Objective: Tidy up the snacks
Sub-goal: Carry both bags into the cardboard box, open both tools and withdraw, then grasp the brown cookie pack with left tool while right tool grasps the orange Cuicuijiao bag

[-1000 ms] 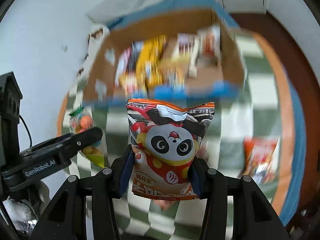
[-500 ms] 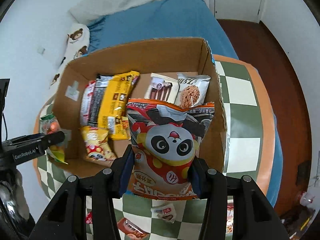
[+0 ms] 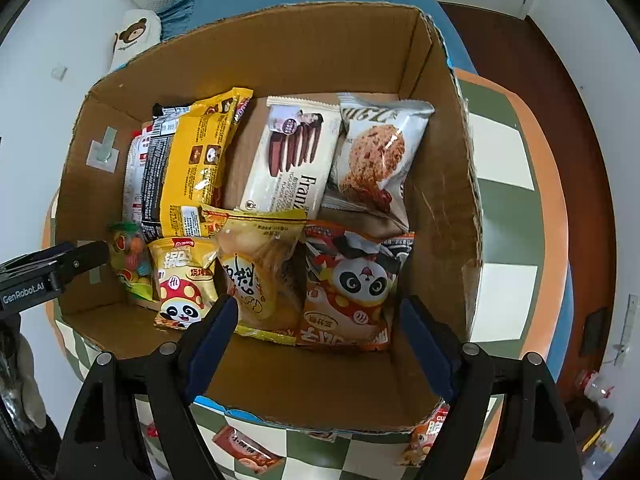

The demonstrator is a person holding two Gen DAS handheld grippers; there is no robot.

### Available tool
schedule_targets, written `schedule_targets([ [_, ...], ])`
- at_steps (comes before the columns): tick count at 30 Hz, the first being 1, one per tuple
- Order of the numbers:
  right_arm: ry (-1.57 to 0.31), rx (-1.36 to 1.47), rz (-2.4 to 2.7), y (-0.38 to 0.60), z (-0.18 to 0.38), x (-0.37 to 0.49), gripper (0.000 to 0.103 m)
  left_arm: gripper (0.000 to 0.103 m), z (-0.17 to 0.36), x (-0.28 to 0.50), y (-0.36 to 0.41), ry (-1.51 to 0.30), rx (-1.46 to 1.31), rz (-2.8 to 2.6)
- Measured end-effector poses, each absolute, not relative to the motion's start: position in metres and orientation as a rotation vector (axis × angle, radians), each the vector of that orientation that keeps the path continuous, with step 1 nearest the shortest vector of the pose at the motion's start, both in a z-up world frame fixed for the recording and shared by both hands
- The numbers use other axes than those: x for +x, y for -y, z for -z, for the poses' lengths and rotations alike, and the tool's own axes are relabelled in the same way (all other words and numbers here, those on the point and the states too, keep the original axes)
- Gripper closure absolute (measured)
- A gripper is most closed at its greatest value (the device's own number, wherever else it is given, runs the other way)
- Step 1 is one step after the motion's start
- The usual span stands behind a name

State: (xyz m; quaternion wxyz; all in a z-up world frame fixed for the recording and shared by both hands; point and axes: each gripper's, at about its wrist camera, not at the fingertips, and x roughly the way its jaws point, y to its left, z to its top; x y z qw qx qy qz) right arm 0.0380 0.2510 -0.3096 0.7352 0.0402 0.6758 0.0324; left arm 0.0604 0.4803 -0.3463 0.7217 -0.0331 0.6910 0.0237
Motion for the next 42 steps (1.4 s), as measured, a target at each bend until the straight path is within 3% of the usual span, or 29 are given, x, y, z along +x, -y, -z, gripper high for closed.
schedule_targets([
  [15, -1.387, 0.103, -0.008, -0.246, 0.288, 0.017, 0.017, 0.023, 0.31, 0.016, -0.467, -1.329, -0.076, -0.052],
  [42, -1.002, -0.014, -0.026, -0.282, 0.165, -0.095, 0.017, 0.023, 0.202, -0.097, -0.436, -0.961, -0.019, -0.015],
])
